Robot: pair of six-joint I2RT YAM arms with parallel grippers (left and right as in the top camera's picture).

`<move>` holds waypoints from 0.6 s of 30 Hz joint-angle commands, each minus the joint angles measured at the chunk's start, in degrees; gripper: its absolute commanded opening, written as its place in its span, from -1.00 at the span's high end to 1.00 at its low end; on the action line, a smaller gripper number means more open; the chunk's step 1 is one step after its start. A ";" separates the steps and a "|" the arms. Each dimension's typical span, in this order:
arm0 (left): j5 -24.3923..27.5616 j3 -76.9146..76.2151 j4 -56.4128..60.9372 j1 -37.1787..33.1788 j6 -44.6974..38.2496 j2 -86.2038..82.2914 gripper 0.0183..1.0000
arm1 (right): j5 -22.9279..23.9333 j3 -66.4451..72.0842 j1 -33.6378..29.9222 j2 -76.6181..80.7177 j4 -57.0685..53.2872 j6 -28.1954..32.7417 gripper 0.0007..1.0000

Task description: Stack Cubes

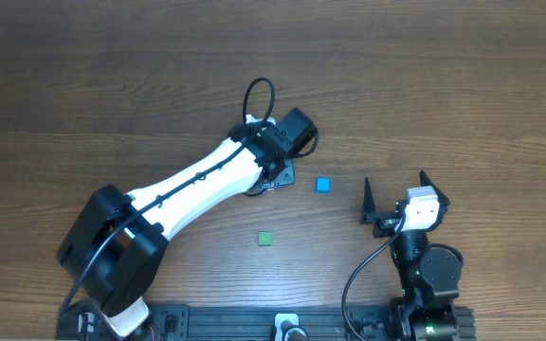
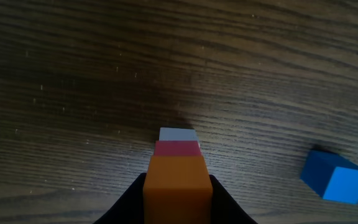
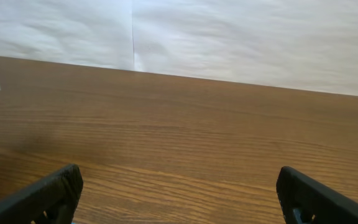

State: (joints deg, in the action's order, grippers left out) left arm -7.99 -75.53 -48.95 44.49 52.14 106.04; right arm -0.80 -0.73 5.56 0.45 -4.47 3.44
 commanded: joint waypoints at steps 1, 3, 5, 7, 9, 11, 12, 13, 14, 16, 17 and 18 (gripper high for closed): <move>-0.20 0.22 -0.04 -0.52 0.85 1.40 0.44 | -0.85 0.11 -0.22 -0.02 -0.44 0.07 -0.98; -0.02 0.22 -0.02 -0.52 0.85 1.57 0.33 | -0.85 0.11 -0.22 -0.02 -0.44 0.04 -0.99; 0.02 0.22 -0.02 -0.52 0.85 1.66 0.27 | -0.85 0.11 -0.22 -0.02 -0.44 0.04 -0.99; 0.04 0.22 0.00 -0.52 0.85 1.66 0.23 | -0.85 0.11 -0.22 -0.02 -0.44 0.04 -0.99; 0.04 0.22 0.04 -0.52 0.85 1.66 0.19 | -0.85 0.11 -0.22 -0.02 -0.44 0.04 -0.99; 0.04 0.22 0.22 -0.52 0.85 1.66 0.15 | -0.85 0.11 -0.22 -0.02 -0.44 0.07 -0.98; 0.04 0.22 0.35 -0.52 0.85 1.66 0.10 | -0.85 0.11 -0.22 -0.02 -0.44 0.07 -0.99; 0.04 0.22 0.46 -0.52 0.85 1.66 0.04 | -0.85 0.11 -0.22 -0.02 -0.44 0.04 -0.99; 0.02 0.22 0.63 -0.52 0.85 1.66 -0.11 | -0.85 0.11 -0.22 -0.02 -0.44 0.04 -0.99; -0.09 0.22 1.29 -0.57 0.85 1.66 -0.46 | -0.85 0.11 -0.22 -0.02 -0.44 0.07 -0.98; -0.42 0.22 1.77 -0.70 0.85 1.64 -0.64 | -0.85 0.11 -0.22 -0.02 -0.44 0.07 -0.98; -0.66 0.20 2.38 -0.94 0.87 1.60 -0.73 | -0.85 0.11 -0.22 -0.02 -0.44 0.07 -0.99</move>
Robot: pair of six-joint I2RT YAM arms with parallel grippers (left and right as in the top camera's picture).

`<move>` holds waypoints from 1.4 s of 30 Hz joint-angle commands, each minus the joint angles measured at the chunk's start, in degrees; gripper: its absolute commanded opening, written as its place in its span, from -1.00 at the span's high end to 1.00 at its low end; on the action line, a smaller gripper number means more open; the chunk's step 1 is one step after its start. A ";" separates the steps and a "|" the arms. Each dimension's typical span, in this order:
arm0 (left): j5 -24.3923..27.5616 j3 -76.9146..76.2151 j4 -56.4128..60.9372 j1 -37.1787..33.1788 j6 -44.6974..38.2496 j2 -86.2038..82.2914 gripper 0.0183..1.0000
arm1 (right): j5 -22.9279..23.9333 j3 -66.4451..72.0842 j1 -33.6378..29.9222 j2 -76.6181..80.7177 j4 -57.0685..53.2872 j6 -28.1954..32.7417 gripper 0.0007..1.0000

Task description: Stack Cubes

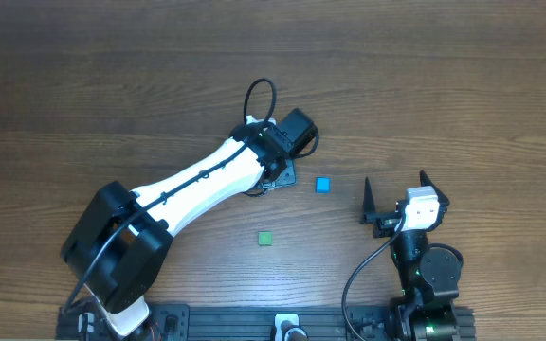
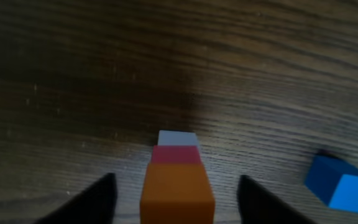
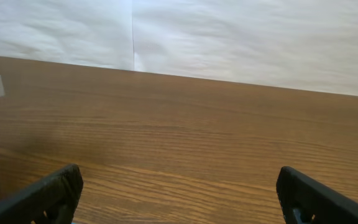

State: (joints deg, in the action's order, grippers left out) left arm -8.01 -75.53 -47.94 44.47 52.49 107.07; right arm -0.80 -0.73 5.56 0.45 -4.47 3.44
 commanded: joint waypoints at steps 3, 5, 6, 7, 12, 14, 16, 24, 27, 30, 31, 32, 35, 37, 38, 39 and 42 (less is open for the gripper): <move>-2.58 0.20 3.78 -2.64 0.50 -0.13 -0.90 | -0.85 0.11 -0.22 -0.02 -0.44 0.04 -0.99; -5.09 0.20 4.94 -3.91 0.44 -0.83 -0.96 | -0.85 0.11 -0.22 -0.02 -0.44 0.07 -0.98; -6.27 0.17 5.38 -4.83 0.13 -1.36 -0.99 | -0.85 0.11 -0.22 -0.02 -0.44 0.07 -0.98; -7.43 0.17 6.16 -6.19 -0.87 -2.10 -0.99 | -0.85 0.11 -0.22 -0.02 -0.44 0.04 -0.99; -7.96 0.17 11.15 -14.29 -7.87 -7.50 -0.99 | -0.85 0.11 -0.22 -0.02 -0.44 0.04 -0.99; -8.00 0.22 10.99 -17.86 -9.62 -11.43 -0.99 | -0.85 0.11 -0.22 -0.02 -0.44 0.07 -0.99; -8.41 0.37 9.90 -21.20 -10.51 -16.15 -0.99 | -0.85 0.11 -0.22 -0.02 -0.44 0.07 -0.98; -8.31 11.52 12.02 -31.12 -16.26 -42.21 -0.91 | -0.85 0.11 -0.22 -0.02 -0.44 0.04 -0.98; -7.21 18.73 15.13 -34.38 -20.00 -53.40 -0.88 | -0.85 0.11 -0.22 -0.02 -0.44 0.04 -0.99; -5.88 24.09 16.52 -36.28 -24.09 -62.77 -0.87 | -0.85 0.11 -0.22 -0.02 -0.44 0.04 -0.99; -5.20 25.59 16.83 -36.68 -25.57 -65.48 -0.88 | -0.85 0.11 -0.22 -0.02 -0.44 0.07 -0.99; -4.33 27.26 17.38 -37.16 -27.26 -68.41 -0.88 | -0.85 0.11 -0.22 -0.02 -0.44 0.04 -0.99; -0.70 31.80 20.00 -39.01 -31.76 -75.08 -0.87 | -0.85 0.11 -0.22 -0.02 -0.44 0.04 -0.99; 2.25 35.26 23.04 -40.61 -34.77 -78.99 -0.86 | -0.85 0.11 -0.22 -0.02 -0.44 0.07 -0.98; 3.54 36.96 24.76 -41.18 -36.15 -80.70 -0.86 | -0.85 0.11 -0.22 -0.02 -0.44 0.04 -0.98; 4.79 39.06 27.04 -41.57 -37.57 -82.62 -0.86 | -0.85 0.11 -0.22 -0.02 -0.44 0.04 -0.98; 7.43 46.10 35.10 -41.70 -41.53 -87.80 -0.87 | -0.85 0.11 -0.22 -0.02 -0.44 0.04 -0.98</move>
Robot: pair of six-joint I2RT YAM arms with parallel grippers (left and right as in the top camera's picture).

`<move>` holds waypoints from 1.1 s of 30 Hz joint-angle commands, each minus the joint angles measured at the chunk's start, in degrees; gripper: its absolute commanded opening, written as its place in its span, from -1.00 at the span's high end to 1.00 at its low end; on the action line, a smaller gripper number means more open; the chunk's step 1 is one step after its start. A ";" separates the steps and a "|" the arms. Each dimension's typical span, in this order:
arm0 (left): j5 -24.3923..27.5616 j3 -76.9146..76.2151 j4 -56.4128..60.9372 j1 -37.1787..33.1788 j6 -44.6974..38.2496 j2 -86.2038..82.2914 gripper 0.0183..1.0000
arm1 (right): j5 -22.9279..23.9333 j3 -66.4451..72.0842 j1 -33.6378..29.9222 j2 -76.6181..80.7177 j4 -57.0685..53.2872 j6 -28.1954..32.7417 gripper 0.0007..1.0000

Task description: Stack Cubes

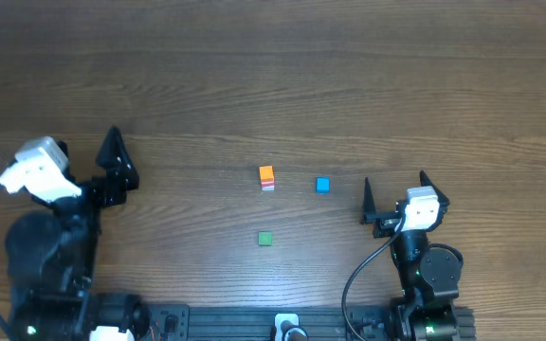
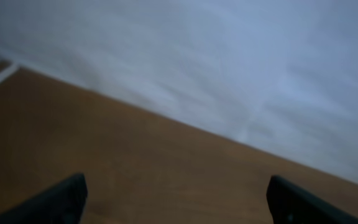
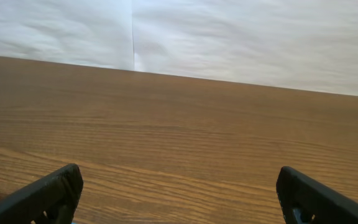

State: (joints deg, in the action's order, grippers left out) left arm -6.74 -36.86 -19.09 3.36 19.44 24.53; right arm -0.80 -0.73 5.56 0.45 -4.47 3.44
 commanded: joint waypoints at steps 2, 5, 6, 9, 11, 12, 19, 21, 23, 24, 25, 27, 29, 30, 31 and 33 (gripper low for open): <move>7.91 13.09 12.37 -0.59 -10.38 -8.59 -0.91 | -0.85 0.11 -0.22 -0.02 -0.44 0.04 -0.99; 10.84 21.33 20.06 -0.59 -12.94 -12.94 -0.99 | -0.85 0.11 -0.22 -0.02 -0.44 0.04 -0.99; 12.02 23.96 22.10 -0.59 -13.49 -14.27 -0.99 | -0.85 0.11 -0.22 -0.02 -0.44 0.07 -0.99; 13.75 29.51 25.09 -0.59 -13.49 -17.07 -0.99 | -0.85 0.11 -0.22 -0.02 -0.44 0.07 -0.99; 13.81 32.00 25.38 -0.59 -13.46 -18.40 -0.99 | -0.85 0.11 -0.22 -0.02 -0.44 0.04 -0.99; 13.81 33.14 25.38 -0.59 -13.46 -19.12 -0.99 | -0.85 0.11 -0.22 -0.02 -0.44 0.04 -0.99; 13.77 36.54 23.80 -0.61 -13.49 -21.73 -0.93 | -0.85 0.11 -0.22 -0.02 -0.44 0.07 -0.97; 13.77 36.54 23.04 -0.61 -13.49 -21.90 -1.00 | -0.85 0.11 -0.22 -0.02 -0.44 0.04 -0.99; 13.77 36.54 21.75 -0.63 -13.46 -22.10 -1.00 | -0.85 0.11 -0.22 -0.02 -0.44 0.04 -0.99; 13.77 36.54 20.98 -0.63 -13.46 -22.23 -1.00 | -0.85 0.11 -0.22 -0.02 -0.44 0.04 -0.99; 13.77 36.54 20.00 -0.63 -13.44 -22.47 -1.00 | -0.85 0.11 -0.22 -0.02 -0.44 0.04 -0.99; 13.77 36.54 17.62 -0.63 -13.44 -23.12 -1.00 | -0.85 0.11 -0.22 -0.02 -0.44 0.04 -0.98; 13.79 36.54 15.26 -0.63 -13.27 -24.04 -0.99 | -0.85 0.11 -0.22 -0.02 -0.44 0.04 -0.98; 13.77 36.54 15.30 -0.63 -13.00 -24.37 -1.00 | -0.85 0.11 -0.22 -0.02 -0.44 0.04 -0.98; 13.77 36.54 15.52 -0.63 -13.03 -24.37 -1.00 | -0.85 0.11 -0.22 -0.02 -0.44 0.04 -0.98; 13.77 36.54 15.39 -0.63 -13.03 -24.37 -1.00 | -0.85 0.11 -0.22 -0.02 -0.44 0.07 -0.98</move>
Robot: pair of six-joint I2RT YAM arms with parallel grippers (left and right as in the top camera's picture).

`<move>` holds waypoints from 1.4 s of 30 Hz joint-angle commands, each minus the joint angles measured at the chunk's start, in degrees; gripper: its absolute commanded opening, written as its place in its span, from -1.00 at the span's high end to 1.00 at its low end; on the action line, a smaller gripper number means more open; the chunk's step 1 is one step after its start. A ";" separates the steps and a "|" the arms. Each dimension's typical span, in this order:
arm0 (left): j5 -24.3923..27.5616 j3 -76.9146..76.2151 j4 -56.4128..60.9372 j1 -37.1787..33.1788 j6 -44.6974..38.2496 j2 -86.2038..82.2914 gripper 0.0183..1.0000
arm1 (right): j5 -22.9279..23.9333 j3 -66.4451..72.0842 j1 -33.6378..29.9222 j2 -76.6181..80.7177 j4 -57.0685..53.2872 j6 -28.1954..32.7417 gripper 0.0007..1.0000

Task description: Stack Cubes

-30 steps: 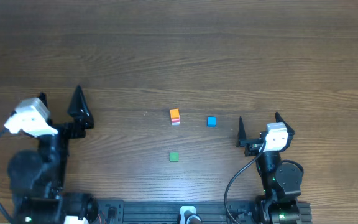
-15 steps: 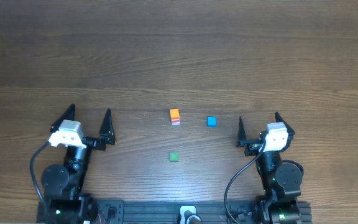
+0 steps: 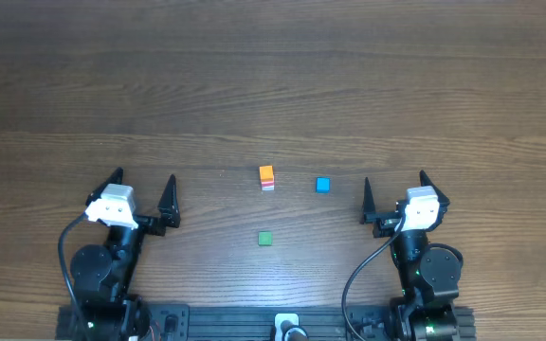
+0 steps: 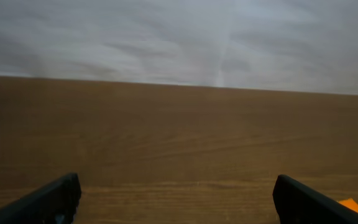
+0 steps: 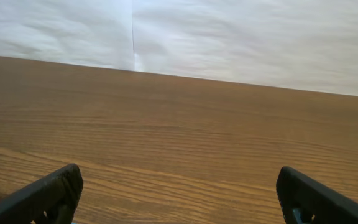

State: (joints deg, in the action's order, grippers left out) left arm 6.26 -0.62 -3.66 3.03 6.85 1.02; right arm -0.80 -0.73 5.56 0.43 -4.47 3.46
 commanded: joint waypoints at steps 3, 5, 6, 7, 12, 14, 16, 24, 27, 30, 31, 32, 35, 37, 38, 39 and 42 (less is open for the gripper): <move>0.76 0.31 -0.09 -0.31 -0.44 -0.85 -1.00 | -0.85 0.11 -0.22 0.00 -0.44 0.02 -0.98; 0.76 0.31 -0.09 -0.31 -0.44 -0.85 -0.99 | -0.85 0.11 -0.22 0.00 -0.44 0.02 -0.99; 0.76 0.31 -0.09 -0.31 -0.44 -0.85 -1.00 | -0.85 0.11 -0.22 0.00 -0.44 0.02 -0.99; 0.76 0.31 -0.09 -0.31 -0.44 -0.83 -1.00 | -0.85 0.11 -0.22 0.00 -0.44 0.02 -0.99; 0.76 0.31 -0.07 -0.31 -0.44 -0.68 -1.00 | -0.85 0.11 -0.22 0.00 -0.44 0.02 -0.98; 0.76 0.31 -0.07 -0.31 -0.44 -0.68 -1.00 | -0.85 0.11 -0.22 0.00 -0.44 0.02 -0.99; 0.76 0.31 -0.07 -0.31 -0.44 -0.63 -0.99 | -0.85 0.11 -0.22 0.00 -0.44 0.04 -0.99; 0.76 0.31 -0.07 -0.31 -0.44 -0.63 -1.00 | -0.85 0.11 -0.22 0.00 -0.44 0.02 -0.98; 0.76 0.31 -0.09 -0.31 -0.44 -0.63 -1.00 | -1.31 0.11 -0.22 0.00 1.31 0.02 -0.99; 0.76 0.31 -0.09 -0.31 -0.44 -0.63 -1.00 | -1.29 0.11 -0.22 0.00 -0.26 0.02 -0.99; 0.76 0.31 -0.09 -0.31 -0.44 -0.63 -1.00 | -1.03 0.11 -0.22 0.07 -0.39 0.04 -0.99; 0.76 0.31 -0.09 -0.31 -0.44 -0.63 -1.00 | -0.59 0.11 -0.24 0.09 -0.42 0.04 -0.99; 0.76 0.31 -0.09 -0.31 -0.44 -0.63 -1.00 | -0.81 0.11 -0.24 0.09 0.02 -1.40 -0.99; 0.76 0.31 -0.09 -0.31 -0.44 -0.63 -0.99 | -0.87 0.11 -0.22 0.09 0.07 -3.69 -0.98; 0.76 0.31 -0.07 -0.31 -0.44 -0.63 -1.00 | -0.87 0.11 -0.24 0.09 -0.02 -4.70 -0.98; 0.76 0.31 -0.09 -0.31 -0.44 -0.63 -1.00 | -0.90 0.11 -0.24 0.09 -0.02 -5.73 -0.98; 0.76 0.28 -0.09 -0.31 -0.44 -0.63 -1.00 | -0.94 -0.28 -0.24 0.37 -0.11 -8.00 -0.99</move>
State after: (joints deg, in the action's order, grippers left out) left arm 6.26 -0.62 -3.68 3.03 6.85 0.84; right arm -1.21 -0.73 5.56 0.49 -4.36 -0.69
